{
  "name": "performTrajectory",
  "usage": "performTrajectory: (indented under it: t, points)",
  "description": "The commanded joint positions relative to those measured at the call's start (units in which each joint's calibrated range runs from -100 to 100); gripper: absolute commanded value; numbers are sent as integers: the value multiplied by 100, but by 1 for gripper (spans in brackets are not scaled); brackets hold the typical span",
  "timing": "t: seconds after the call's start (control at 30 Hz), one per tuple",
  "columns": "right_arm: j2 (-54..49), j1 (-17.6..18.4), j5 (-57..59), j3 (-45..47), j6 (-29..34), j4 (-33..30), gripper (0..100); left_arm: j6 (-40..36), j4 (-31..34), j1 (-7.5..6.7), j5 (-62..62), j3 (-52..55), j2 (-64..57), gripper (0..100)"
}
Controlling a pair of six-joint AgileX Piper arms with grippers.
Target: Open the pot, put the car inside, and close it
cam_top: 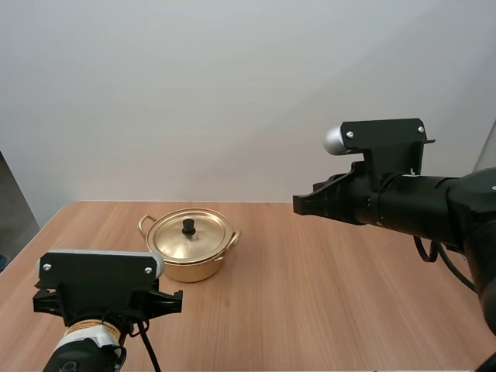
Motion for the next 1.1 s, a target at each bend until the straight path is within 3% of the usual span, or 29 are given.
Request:
performTrajectory:
  t: [0.0,0.1,0.17,0.4,0.6,0.77,0.87,0.93,1.07]
  points:
    - [-193,243,-1955,16,433,-616,0,-6,3,3,13,0,0,2]
    - [-557,529,-4071,228,1122,-1137,0,51,-1,3,49,0,0,0]
    - [-707,596,-4696,344,1363,-1463,0,51,-12,3,49,0,0,0]
    - [-826,596,-4847,698,2132,-2357,0,51,-23,3,32,0,0,0]
    - [-1477,596,-4991,1681,2296,-2366,0,51,-23,3,32,0,0,0]
    - [-2534,596,-6150,2800,2296,-2097,0,51,-23,3,16,0,0,0]
    - [-2974,596,-6225,3258,2323,-2412,0,51,-23,3,16,0,0,0]
    - [-3185,596,-6225,3478,2660,-2849,0,51,-23,3,16,0,0,0]
    - [-3304,619,-6206,3585,4042,-4404,0,51,-23,3,16,0,0,0]
